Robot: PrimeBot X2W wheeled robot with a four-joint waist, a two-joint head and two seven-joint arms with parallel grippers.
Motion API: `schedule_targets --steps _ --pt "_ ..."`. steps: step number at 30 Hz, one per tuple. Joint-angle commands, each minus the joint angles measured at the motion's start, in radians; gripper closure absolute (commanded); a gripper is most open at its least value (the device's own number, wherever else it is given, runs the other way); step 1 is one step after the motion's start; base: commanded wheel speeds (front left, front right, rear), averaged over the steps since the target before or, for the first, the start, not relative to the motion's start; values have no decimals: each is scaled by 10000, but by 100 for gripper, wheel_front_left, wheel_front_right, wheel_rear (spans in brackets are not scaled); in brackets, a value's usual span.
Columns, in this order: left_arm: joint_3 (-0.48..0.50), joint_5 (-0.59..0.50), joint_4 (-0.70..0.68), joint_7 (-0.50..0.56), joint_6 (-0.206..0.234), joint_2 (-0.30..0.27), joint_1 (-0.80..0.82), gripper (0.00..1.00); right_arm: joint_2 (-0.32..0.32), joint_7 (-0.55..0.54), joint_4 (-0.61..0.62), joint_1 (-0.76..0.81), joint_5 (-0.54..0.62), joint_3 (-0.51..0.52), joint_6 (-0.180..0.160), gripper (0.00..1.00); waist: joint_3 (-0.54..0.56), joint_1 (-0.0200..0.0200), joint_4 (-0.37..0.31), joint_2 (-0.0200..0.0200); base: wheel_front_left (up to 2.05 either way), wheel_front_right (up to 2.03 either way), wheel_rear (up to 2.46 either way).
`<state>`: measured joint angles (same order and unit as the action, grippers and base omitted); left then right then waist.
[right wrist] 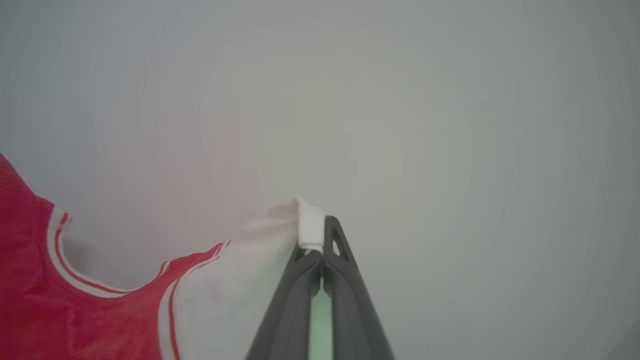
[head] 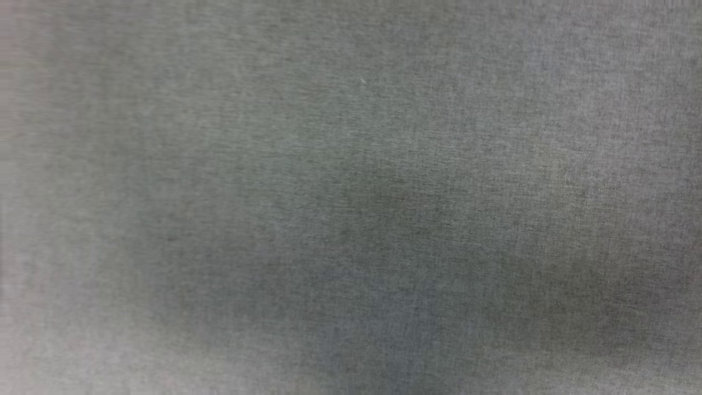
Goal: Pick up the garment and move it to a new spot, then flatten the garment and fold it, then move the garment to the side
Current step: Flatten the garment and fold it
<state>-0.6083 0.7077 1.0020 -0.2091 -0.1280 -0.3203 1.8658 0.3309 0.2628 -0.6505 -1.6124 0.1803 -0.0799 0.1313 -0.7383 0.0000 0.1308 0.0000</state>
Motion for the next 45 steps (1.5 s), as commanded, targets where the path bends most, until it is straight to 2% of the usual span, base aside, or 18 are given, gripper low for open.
schedule_targets --steps 1,9,14,18,20,23,25,29,33,37,40,45 --pt "-125 173 -167 48 -27 -6 -253 100 53 11 59 225 -244 -177 -10 100 407 0 124 0 0 0 0" --pt "-1366 1932 -2042 896 -21 -859 -2818 100 1030 10 456 2380 -2505 -1740 -10 100 1996 0 172 0 0 0 0" --pt "-1914 2805 -3450 1257 -20 -1824 -4861 100 1634 7 1147 4428 -4313 -2377 -10 100 3156 0 71 0 0 0 0" --pt "-1950 3637 -4809 1428 -6 -2612 -6842 100 2270 -56 2059 6380 -5356 -2590 -10 100 4092 0 -81 0 0 0 0" --pt "-1923 4007 -5675 1492 195 -3098 -7952 100 2612 -106 2577 7370 -5791 -2629 -10 100 4502 0 -126 0 0 0 0" --pt "-1945 4434 -7092 1495 724 -3927 -9601 100 3347 -194 3428 8867 -6187 -2813 -12 100 4973 0 -179 0 0 0 0" --pt "-2063 4595 -8110 1420 1149 -4410 -10728 100 3558 -183 3922 9908 -6425 -2710 -10 100 5247 0 -196 0 0 0 0" --pt "-2178 5022 -9844 1099 2139 -5245 -12746 100 4080 -103 4481 11822 -6315 -2313 -10 100 5613 0 -227 0 0 0 0" --pt "-2378 5168 -11013 653 2956 -5820 -14348 100 4449 -38 5045 13530 -5593 -2222 -10 100 5809 0 -282 0 0 0 0" --pt "-2517 5436 -11528 192 3511 -6109 -15637 100 4564 2 5417 14953 -5036 -1880 -12 100 5907 0 -342 0 0 0 0" --pt "-2584 5605 -11600 -68 3785 -6112 -16379 100 4494 19 5593 15943 -4793 -1577 -10 100 5932 0 -340 0 0 0 0" --pt "-2550 5893 -11276 -346 3929 -5797 -17277 100 4198 21 5883 17306 -4597 -1180 -10 100 5933 0 -328 0 0 0 0"
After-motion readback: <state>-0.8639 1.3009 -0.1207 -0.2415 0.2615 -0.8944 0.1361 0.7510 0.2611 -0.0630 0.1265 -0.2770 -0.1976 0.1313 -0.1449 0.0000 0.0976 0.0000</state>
